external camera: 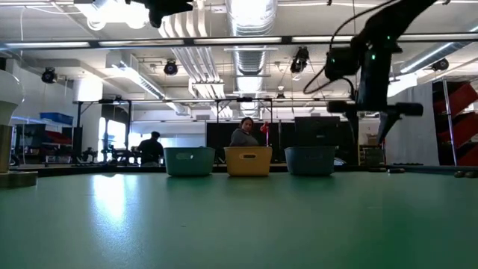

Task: Sort batteries
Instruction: Put the small brown battery into the gray bin

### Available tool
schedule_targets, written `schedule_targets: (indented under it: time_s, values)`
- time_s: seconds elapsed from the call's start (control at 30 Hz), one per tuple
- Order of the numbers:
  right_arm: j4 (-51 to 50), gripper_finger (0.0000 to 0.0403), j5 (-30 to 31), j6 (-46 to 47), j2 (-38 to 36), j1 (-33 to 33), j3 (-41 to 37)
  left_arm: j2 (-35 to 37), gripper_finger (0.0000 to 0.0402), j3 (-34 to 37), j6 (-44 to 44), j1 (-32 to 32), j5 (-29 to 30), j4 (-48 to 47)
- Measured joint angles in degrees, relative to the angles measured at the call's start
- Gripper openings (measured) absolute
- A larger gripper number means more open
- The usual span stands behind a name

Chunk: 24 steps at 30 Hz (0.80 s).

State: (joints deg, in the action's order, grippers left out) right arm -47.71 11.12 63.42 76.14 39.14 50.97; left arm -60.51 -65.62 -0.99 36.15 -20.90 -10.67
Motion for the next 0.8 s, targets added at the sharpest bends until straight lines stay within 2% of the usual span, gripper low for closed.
schedule_targets:
  time_s: [0.13,0.33,0.5,0.63,0.8]
  values:
    - [6.0,0.0197,4.6,8.4,3.3,4.7,-4.1,0.6,0.0117,0.0,0.2,0.0,-1.4,-0.5]
    - [6.1,0.017,11.4,15.4,8.6,9.0,-5.0,3.2,0.0117,-0.1,0.0,0.0,-1.7,-4.1]
    - [6.5,0.015,12.2,20.6,13.2,11.2,-5.4,5.4,0.0117,0.0,-1.3,0.0,-1.7,-8.0]
    - [8.2,0.0131,13.8,21.1,16.8,11.4,-5.2,6.4,0.0117,0.0,-1.5,0.0,-0.9,-9.0]
    - [9.0,0.0081,15.3,24.6,18.6,10.7,-5.2,6.8,0.0117,0.0,-1.9,0.0,0.4,-9.2]
